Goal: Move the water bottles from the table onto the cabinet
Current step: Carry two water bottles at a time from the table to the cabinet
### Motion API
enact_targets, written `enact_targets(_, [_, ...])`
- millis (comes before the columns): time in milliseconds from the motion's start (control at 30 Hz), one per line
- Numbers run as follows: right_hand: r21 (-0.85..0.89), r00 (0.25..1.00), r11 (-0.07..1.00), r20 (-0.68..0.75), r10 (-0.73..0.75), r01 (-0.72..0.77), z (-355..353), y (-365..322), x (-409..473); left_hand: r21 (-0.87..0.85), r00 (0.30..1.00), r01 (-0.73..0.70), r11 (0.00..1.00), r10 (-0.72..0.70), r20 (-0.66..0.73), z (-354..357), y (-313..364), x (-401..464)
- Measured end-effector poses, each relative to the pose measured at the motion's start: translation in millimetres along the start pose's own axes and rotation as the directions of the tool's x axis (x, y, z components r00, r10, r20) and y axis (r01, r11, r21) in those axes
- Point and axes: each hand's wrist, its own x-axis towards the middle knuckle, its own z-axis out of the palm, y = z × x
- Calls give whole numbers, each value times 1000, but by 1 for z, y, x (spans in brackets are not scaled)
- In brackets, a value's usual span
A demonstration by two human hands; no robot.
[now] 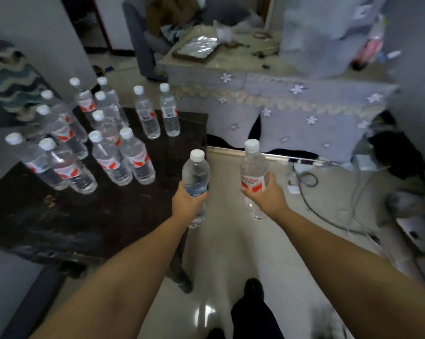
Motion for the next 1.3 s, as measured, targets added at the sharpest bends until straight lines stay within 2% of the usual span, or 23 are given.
enact_targets(167, [11, 971, 990, -194, 142, -142, -83, 48, -68, 52, 970, -76, 996, 62, 234, 74, 24, -37])
enact_targets(267, [60, 900, 966, -353, 257, -252, -136, 85, -121, 136, 897, -167, 976, 93, 433, 131, 36, -70])
enact_targets(333, [88, 847, 949, -432, 310, -302, -163, 103, -154, 181, 856, -213, 960, 94, 509, 165, 39, -91])
enact_targets(433, [159, 726, 905, -550, 414, -395, -207, 145, -226, 197, 768, -324, 926, 136, 626, 220, 48, -160])
enact_targets(500, [215, 670, 882, -581, 461, -420, -228, 167, -273, 181, 701, -393, 901, 167, 693, 250, 47, -203])
enact_targets(633, [359, 552, 836, -632, 544, -414, -268, 215, -390, 160, 529, -507, 847, 159, 834, 308, 31, -316])
enact_targets(667, [373, 531, 828, -638, 557, -419, -273, 225, -410, 143, 500, -505, 851, 154, 852, 316, 27, -338])
enact_targets(867, [489, 302, 744, -701, 646, -456, -324, 297, -602, 132, 323, -513, 848, 49, 945, 371, -13, -543])
enact_targets(1033, [609, 47, 661, -719, 693, -439, -348, 329, -749, 108, 135, -629, 770, -29, 990, 392, -38, -689])
enact_targets(1300, [730, -266, 609, -681, 682, -310, -352, 356, -897, -38, -122, -759, 650, -85, 989, 419, -58, -855])
